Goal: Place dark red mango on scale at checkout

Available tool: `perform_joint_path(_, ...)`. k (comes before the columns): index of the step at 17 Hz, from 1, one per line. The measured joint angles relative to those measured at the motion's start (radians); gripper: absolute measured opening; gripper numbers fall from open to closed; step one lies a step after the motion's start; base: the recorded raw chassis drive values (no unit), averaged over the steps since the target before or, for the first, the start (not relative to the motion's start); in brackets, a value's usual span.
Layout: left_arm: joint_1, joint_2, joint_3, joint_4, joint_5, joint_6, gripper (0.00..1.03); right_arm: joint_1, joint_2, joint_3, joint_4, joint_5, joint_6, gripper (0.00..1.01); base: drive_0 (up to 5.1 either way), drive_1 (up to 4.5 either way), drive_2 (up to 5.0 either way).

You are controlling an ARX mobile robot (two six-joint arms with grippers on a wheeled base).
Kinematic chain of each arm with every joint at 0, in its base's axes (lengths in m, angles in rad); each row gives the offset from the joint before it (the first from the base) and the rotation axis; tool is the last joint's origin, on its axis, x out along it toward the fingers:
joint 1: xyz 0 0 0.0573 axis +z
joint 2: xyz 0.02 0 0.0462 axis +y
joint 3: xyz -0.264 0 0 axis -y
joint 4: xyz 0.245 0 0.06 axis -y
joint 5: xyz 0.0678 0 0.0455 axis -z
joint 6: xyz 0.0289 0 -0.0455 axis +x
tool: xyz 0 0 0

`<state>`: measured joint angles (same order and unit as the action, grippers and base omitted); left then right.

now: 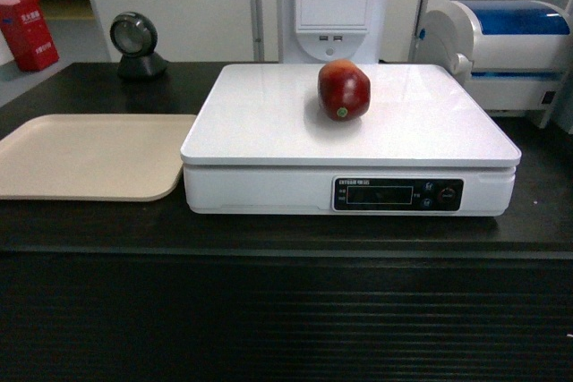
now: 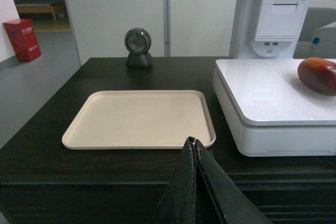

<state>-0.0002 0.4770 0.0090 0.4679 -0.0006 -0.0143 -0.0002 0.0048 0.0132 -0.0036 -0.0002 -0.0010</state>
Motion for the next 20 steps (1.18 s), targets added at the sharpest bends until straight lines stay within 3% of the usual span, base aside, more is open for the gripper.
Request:
perform_joint_path(12, 0.000, -0.303, 0.000, -0.293, 0.000, 0.000, 0.02, 0.000, 0.000, 0.000, 0.000, 0.000, 0.000, 0.98, 0.0, 0.00, 0.0)
perform_joint_path(14, 0.000, -0.455, 0.000, -0.482, -0.002, 0.000, 0.02, 0.000, 0.000, 0.000, 0.000, 0.000, 0.000, 0.98, 0.0, 0.00, 0.0)
perform_joint_path(16, 0.000, -0.471, 0.000, -0.475, 0.000, 0.001, 0.02, 0.000, 0.000, 0.000, 0.001, 0.000, 0.000, 0.98, 0.0, 0.00, 0.0)
perform_joint_path(20, 0.000, -0.471, 0.000, -0.471, 0.000, 0.000, 0.44, 0.000, 0.000, 0.000, 0.000, 0.000, 0.000, 0.98, 0.0, 0.00, 0.0)
